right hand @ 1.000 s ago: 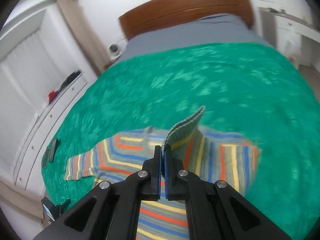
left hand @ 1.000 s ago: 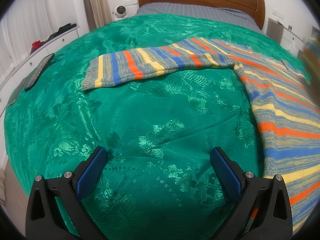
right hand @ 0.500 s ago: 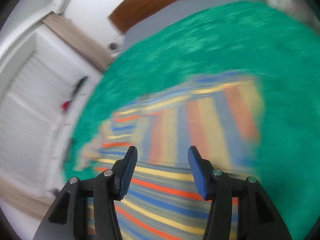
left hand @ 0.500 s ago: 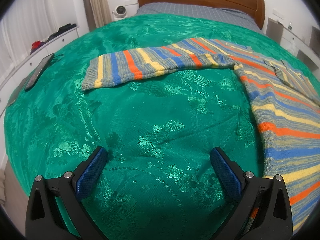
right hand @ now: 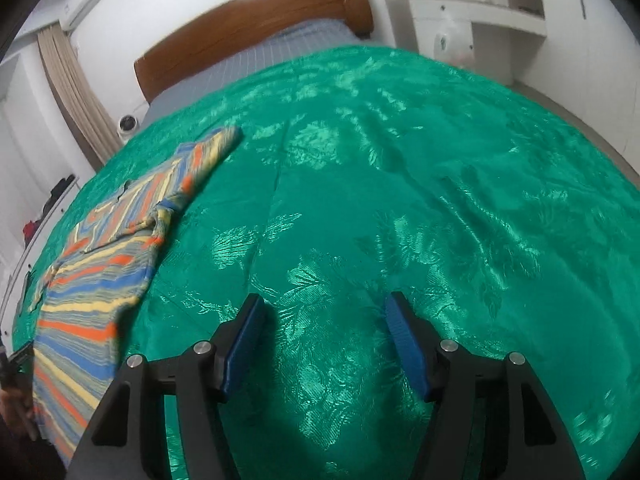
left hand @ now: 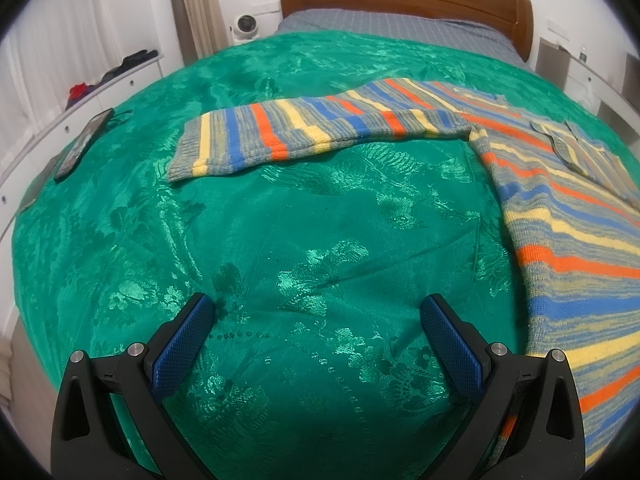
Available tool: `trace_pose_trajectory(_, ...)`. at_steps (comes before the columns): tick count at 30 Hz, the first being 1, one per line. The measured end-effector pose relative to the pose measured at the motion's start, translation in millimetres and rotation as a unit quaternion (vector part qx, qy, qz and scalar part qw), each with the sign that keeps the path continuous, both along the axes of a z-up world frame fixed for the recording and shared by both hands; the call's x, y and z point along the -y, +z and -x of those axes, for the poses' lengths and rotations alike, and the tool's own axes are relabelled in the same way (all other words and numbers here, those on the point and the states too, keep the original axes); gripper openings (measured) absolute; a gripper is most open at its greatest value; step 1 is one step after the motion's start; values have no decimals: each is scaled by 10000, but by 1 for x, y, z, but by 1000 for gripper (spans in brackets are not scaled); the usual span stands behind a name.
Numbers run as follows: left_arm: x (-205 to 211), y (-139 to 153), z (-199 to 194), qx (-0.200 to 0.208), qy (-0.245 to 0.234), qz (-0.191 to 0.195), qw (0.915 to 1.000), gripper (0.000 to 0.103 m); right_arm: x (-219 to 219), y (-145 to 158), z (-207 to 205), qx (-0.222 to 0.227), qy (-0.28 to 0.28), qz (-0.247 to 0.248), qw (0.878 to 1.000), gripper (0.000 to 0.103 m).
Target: Fold small clothes
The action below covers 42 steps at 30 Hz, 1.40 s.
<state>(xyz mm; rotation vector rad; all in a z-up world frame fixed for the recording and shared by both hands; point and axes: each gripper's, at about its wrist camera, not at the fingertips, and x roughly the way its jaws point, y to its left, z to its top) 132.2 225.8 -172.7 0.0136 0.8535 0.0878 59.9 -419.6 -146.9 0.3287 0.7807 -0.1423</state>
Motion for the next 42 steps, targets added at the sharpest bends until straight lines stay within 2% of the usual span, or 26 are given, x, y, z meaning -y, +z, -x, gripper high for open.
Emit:
trace_pose_trajectory(4, 0, -1, 1, 21, 3, -13, 10000, 103, -8, -8, -4, 141, 80, 194, 9997, 74)
trace_pose_trajectory(10, 3, 1, 2, -33, 9, 27, 10000, 103, -8, -13, 1, 273, 87, 323, 9991, 76)
trace_pose_trajectory(13, 1, 7, 2, -295, -83, 190, 9993, 103, -9, -14, 1, 238, 94, 378, 9990, 76)
trace_pose_trajectory(17, -4, 27, -6, -703, -514, 625, 9942, 103, -12, -15, -1, 220, 95, 443, 9987, 77)
trace_pose_trajectory(20, -19, 50, -20, -676, -630, 906, 9916, 103, -14, -16, -4, 178, 98, 507, 9985, 78)
trace_pose_trajectory(23, -38, 67, -41, -690, -630, 1020, 9904, 103, -15, -16, -6, 151, 99, 538, 9984, 79)
trace_pose_trajectory(26, -70, 80, -71, -689, -434, 959, 9921, 103, -15, -17, -6, 144, 98, 552, 9983, 79)
trace_pose_trajectory(28, -95, 82, -88, -762, -142, 1113, 9908, 102, -16, -17, -6, 147, 100, 555, 9983, 79)
trace_pose_trajectory(30, -127, 80, -109, -916, 327, 1473, 9843, 102, -16, -17, -6, 147, 96, 569, 9982, 79)
trace_pose_trajectory(32, -145, 76, -121, -1010, 575, 1763, 9775, 102, -16, -17, -7, 147, 93, 583, 9981, 80)
trace_pose_trajectory(35, -153, 64, -140, -1247, 703, 1883, 9716, 101, -17, -17, -7, 150, 93, 589, 9981, 80)
trace_pose_trajectory(36, -152, 59, -145, -1315, 713, 1854, 9712, 100, -17, -17, -7, 148, 92, 590, 9981, 80)
trace_pose_trajectory(38, -144, 47, -151, -1492, 652, 1866, 9689, 85, -17, -17, -7, 146, 91, 596, 9981, 80)
trace_pose_trajectory(40, -136, 37, -153, -1685, 585, 1881, 9658, 78, -17, -17, -7, 145, 91, 605, 9980, 80)
trace_pose_trajectory(42, -128, 27, -155, -1809, 550, 1698, 9672, 70, -17, -17, -7, 145, 90, 611, 9980, 80)
